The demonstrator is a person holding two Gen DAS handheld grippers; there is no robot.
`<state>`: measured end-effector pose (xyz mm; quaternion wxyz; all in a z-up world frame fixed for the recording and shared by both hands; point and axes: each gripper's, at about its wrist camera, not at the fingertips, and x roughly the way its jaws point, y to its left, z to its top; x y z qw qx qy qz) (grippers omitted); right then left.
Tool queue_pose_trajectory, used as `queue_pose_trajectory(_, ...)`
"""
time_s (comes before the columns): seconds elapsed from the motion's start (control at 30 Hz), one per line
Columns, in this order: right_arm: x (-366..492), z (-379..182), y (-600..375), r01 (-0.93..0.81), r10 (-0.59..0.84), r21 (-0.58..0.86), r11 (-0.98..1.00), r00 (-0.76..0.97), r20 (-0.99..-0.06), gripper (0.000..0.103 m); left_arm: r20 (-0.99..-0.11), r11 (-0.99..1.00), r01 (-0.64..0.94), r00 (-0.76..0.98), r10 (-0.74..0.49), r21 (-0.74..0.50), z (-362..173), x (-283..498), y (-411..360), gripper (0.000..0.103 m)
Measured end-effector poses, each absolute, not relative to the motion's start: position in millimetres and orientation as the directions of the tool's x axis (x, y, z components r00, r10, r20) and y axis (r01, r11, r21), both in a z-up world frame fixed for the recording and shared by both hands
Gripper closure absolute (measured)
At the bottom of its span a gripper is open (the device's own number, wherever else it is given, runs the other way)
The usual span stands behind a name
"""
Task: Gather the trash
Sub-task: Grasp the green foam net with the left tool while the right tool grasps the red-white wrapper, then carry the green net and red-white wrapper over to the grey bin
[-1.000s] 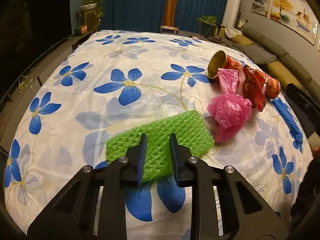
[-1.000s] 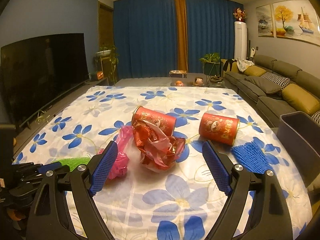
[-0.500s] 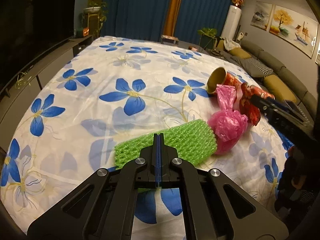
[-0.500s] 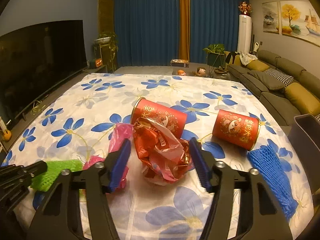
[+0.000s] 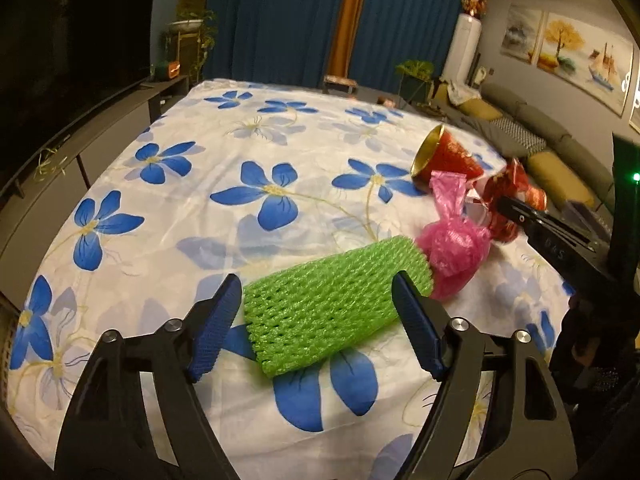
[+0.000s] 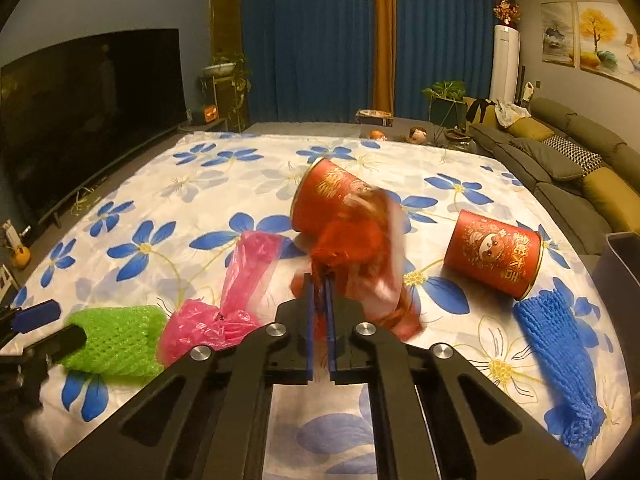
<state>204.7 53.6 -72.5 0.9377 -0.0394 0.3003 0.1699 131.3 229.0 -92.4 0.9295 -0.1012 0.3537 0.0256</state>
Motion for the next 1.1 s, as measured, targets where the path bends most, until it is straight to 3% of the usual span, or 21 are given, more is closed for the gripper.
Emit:
queue_pose_trajectory(0.27,191.0,-62.4,39.1,-0.354,0.340,0.084,0.931,0.764,-0.548,0.099,-0.736,0.989,-0.098,0.677,-0.016,-0.113,-109.1,149.9,217.7,0.027)
queue_pose_trajectory(0.33,186.3,-60.2,37.9,-0.363,0.354,0.094,0.927,0.762,-0.542,0.099,-0.740,0.989,-0.097,0.673,-0.015,-0.109,-110.4,150.4,217.3,0.037)
queue_pose_trajectory(0.43,180.7,-57.0,35.1,-0.370,0.369,0.110,0.923,0.762,-0.533,0.099,-0.740,0.989,-0.107,0.673,-0.002,-0.100,-110.4,149.0,217.1,0.064)
queue_pose_trajectory(0.5,177.5,-55.2,33.0,-0.373,0.376,0.117,0.920,0.761,-0.529,0.099,-0.735,0.990,-0.105,0.678,-0.001,-0.098,-109.6,148.2,216.9,0.077)
queue_pose_trajectory(0.63,170.3,-52.7,27.5,-0.375,0.382,0.124,0.919,0.763,-0.522,0.099,-0.729,0.993,-0.080,0.684,-0.008,-0.086,-107.9,146.1,211.0,0.091)
queue_pose_trajectory(1.1,141.7,-27.1,-9.8,-0.363,0.385,0.141,0.921,0.798,-0.464,0.099,-0.610,0.988,-0.084,0.792,-0.013,-0.130,-58.9,118.6,204.4,0.094)
